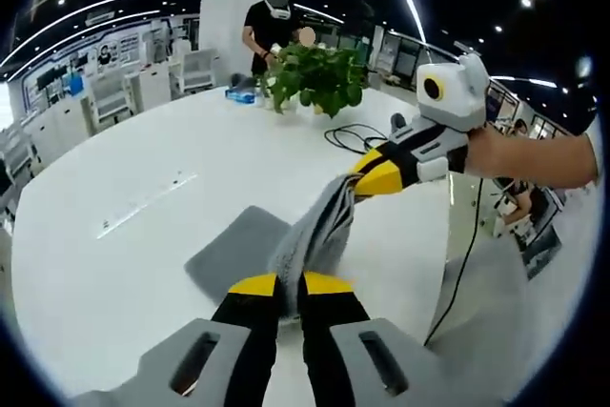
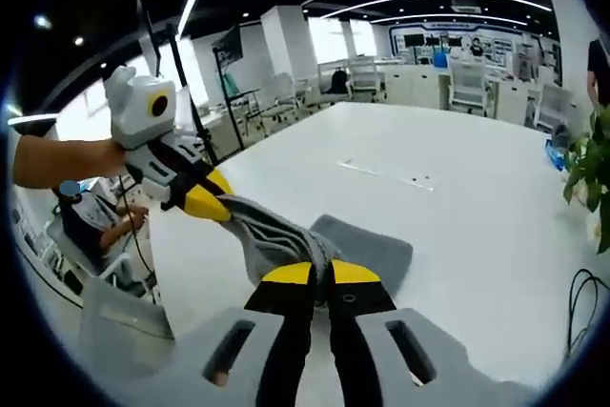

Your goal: Fold the towel on the table until its edges align and the towel forms a compact rectangular stack.

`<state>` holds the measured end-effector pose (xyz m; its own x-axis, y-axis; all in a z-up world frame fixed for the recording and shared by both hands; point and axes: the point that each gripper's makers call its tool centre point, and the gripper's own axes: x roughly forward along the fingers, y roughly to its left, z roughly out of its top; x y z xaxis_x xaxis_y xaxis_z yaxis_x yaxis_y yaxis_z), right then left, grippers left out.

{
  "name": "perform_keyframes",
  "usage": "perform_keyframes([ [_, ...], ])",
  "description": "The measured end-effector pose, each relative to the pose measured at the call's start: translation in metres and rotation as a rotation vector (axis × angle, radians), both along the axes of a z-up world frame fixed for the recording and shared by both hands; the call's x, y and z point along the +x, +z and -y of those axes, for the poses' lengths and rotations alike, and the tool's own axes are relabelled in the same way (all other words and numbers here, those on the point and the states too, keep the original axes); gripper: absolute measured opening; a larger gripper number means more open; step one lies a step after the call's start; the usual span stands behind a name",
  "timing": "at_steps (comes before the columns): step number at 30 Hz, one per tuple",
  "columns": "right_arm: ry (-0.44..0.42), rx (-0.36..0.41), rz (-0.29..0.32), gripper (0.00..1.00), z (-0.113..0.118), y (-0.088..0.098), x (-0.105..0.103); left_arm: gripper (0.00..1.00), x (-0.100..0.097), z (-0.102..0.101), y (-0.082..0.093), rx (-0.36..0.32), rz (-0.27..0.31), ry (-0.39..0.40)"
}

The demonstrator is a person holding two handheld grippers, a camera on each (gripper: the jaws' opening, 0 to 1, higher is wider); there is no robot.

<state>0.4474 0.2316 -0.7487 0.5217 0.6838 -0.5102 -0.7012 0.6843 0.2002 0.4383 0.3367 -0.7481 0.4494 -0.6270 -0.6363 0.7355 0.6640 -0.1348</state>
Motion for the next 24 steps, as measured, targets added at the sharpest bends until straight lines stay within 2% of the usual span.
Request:
perform_keyframes([
  [13, -0.013, -0.028, 0.008, 0.04, 0.000, -0.013, 0.024, 0.08, 0.023, -0.002, -0.011, 0.015, 0.031, 0.019],
  [19, -0.004, -0.039, -0.010, 0.04, 0.002, -0.027, 0.038, 0.08, 0.033, -0.003, -0.022, 0.021, 0.021, 0.033],
  [24, -0.006, -0.044, -0.023, 0.04, -0.001, -0.033, 0.040, 0.08, 0.042, -0.005, -0.031, 0.022, 0.017, 0.044],
])
